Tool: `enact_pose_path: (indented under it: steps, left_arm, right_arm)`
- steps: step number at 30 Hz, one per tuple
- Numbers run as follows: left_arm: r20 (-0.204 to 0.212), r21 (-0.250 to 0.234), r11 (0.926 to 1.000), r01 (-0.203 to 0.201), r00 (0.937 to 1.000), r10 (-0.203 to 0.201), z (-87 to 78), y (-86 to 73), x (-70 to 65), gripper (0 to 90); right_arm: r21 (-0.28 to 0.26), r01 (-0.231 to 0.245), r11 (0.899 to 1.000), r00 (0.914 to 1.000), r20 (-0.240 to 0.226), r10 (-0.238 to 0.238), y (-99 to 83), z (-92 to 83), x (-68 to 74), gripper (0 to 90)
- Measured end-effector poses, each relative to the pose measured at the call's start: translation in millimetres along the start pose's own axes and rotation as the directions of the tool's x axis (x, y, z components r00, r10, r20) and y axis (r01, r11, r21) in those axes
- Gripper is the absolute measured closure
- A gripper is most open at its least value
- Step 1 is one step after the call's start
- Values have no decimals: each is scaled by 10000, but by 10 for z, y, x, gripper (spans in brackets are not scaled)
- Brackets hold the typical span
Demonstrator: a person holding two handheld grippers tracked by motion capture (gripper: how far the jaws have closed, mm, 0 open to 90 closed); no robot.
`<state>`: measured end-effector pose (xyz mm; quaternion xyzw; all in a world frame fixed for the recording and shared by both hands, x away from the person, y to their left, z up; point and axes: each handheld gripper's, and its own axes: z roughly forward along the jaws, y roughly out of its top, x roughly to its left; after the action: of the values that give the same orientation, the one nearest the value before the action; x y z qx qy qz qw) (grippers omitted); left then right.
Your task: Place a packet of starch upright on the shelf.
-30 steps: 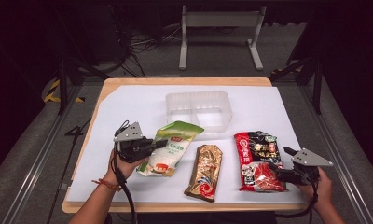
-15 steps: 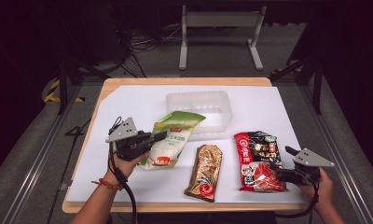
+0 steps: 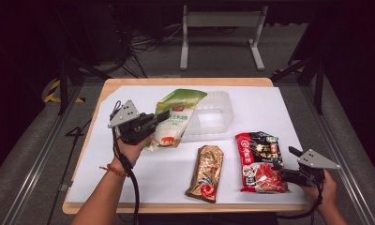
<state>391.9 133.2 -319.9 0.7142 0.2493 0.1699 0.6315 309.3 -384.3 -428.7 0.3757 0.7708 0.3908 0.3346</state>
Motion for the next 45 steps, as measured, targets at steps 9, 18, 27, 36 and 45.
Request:
enact_pose_path:
  steps: [9,18,27,36,45]
  left_arm:
    - [-540,-23,9993,368,9979,-368,271,98,131,896]
    - [-1206,10,9971,767,9898,-760,552,101,277,896]
    - [-1925,-156,9918,1268,9730,-1274,777,55,458,895]
    - [-2721,-149,9870,1600,9492,-1580,1077,12,506,895]
    - [-3565,-367,9850,1687,9186,-1706,1180,28,580,894]
  right_arm:
    - [125,55,9999,10000,19,-56,-8,20,9,205]
    - [142,51,9999,10000,65,-52,-25,14,-18,204]
    - [228,79,9997,9999,64,-80,-32,26,-14,203]
    - [245,70,9997,10000,65,-72,-41,20,-23,203]
    - [258,62,9996,10000,32,-63,-44,21,-27,203]
